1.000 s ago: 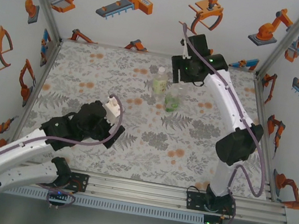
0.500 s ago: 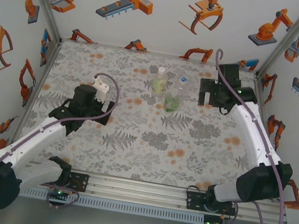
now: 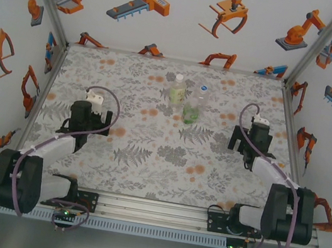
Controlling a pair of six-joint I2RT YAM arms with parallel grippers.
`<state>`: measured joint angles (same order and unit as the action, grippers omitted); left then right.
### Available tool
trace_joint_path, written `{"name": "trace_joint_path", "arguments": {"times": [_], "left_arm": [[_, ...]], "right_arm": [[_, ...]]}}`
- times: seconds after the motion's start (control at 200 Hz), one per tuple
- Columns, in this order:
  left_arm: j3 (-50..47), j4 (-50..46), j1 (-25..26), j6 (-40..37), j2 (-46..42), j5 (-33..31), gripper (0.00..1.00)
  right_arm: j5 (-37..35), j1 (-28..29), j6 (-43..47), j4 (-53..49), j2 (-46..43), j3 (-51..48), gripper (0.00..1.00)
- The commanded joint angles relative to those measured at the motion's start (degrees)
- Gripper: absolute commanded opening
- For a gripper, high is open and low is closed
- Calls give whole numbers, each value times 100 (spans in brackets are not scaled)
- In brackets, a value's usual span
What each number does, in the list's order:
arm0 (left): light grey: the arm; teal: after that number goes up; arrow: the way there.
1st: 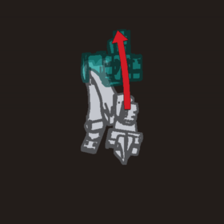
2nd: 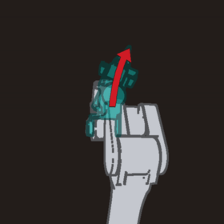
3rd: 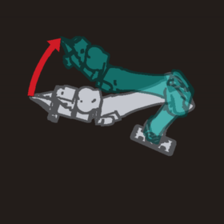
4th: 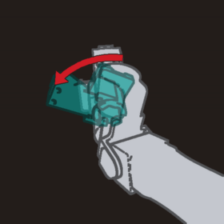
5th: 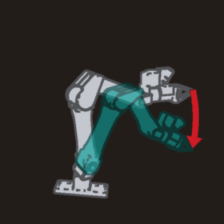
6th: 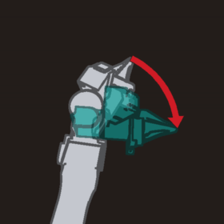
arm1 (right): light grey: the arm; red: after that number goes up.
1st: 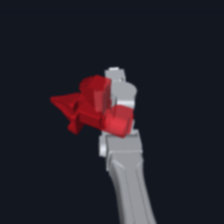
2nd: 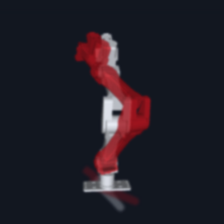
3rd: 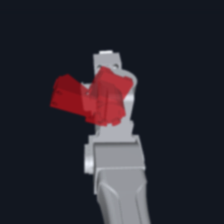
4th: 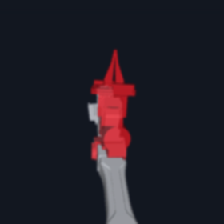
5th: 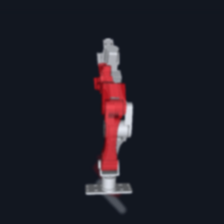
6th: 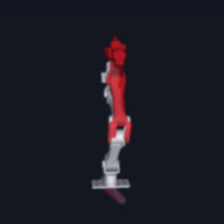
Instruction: Screw on the bottle caps
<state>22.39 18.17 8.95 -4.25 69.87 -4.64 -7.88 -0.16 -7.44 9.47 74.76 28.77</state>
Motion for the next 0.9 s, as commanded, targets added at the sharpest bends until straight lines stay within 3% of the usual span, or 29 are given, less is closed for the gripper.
{"name": "trace_joint_path", "arguments": {"times": [0.0,0.185,0.401,0.456,0.521,0.646,0.891], "left_arm": [[-75,1367,-215,103,302,326,97],[65,1997,-547,74,842,969,97],[-29,3003,-989,389,1657,1526,97],[-141,3560,-1011,473,1911,1462,97],[43,2964,-1018,487,1795,1317,97],[85,2934,-951,604,1825,808,97],[72,2985,-877,566,1831,655,97]], "right_arm": [[193,-122,7,2126,287,-314,99],[391,-213,257,2964,716,-359,99],[1119,-494,193,3953,1301,-653,99],[1407,-511,258,4194,1374,-736,99],[1423,-525,264,4171,1374,-711,99],[1342,-520,260,4131,1369,-708,99],[1342,-521,255,4137,1373,-707,99]]}}
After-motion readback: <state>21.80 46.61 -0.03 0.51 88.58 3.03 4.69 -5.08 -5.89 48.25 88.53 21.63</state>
